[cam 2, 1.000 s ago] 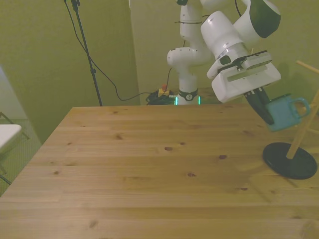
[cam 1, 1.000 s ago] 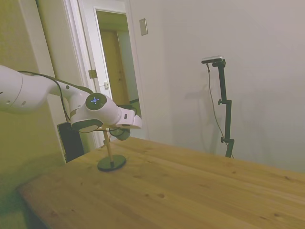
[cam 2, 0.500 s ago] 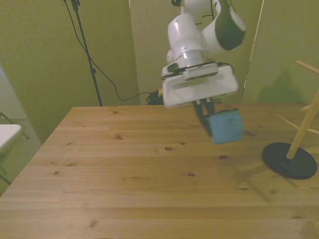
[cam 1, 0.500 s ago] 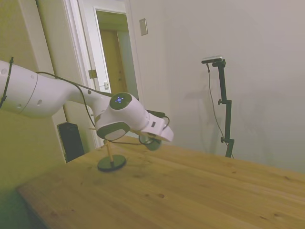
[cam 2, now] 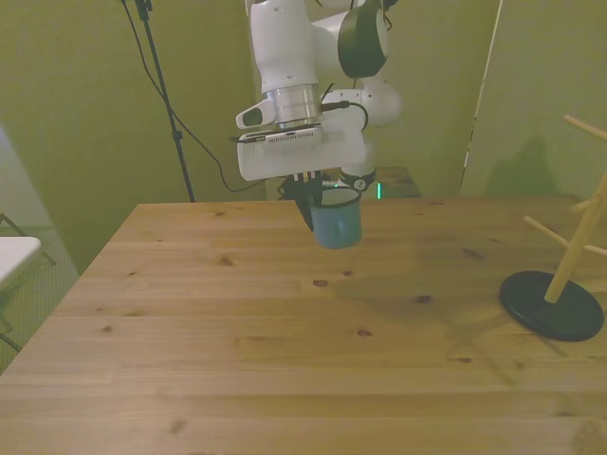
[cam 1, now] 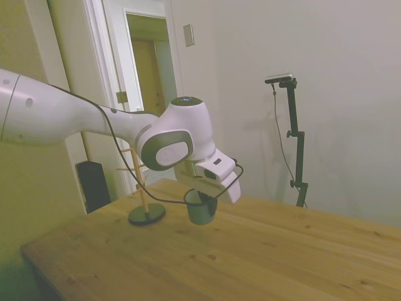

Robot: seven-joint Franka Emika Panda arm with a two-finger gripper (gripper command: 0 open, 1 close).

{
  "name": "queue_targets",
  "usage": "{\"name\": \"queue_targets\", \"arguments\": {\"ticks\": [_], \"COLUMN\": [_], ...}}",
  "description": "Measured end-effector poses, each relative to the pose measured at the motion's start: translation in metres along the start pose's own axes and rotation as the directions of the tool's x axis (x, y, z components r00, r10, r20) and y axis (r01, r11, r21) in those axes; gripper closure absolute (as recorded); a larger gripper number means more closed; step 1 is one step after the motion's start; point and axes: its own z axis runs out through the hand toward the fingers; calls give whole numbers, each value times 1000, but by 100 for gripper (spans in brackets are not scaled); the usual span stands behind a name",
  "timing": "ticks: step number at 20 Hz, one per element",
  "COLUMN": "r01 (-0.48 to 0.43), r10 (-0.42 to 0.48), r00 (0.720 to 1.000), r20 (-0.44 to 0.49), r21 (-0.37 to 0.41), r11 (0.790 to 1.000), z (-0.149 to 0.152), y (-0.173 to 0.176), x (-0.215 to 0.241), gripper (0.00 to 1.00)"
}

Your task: Unload the mug

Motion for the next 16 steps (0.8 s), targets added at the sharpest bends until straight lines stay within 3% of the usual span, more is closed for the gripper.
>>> {"name": "queue_targets", "arguments": {"ticks": [8, 12, 16], "r01": [30, 27, 14], "r10": [-34, -31, -20], "r00": [999, 999, 999], "r20": [-29, -30, -40], "r21": [-114, -134, -141], "r11": [993, 991, 990], "z": [46, 88, 107], "y": [-39, -39, -33], "x": [1, 5, 11], "gripper": [100, 100, 100]}}
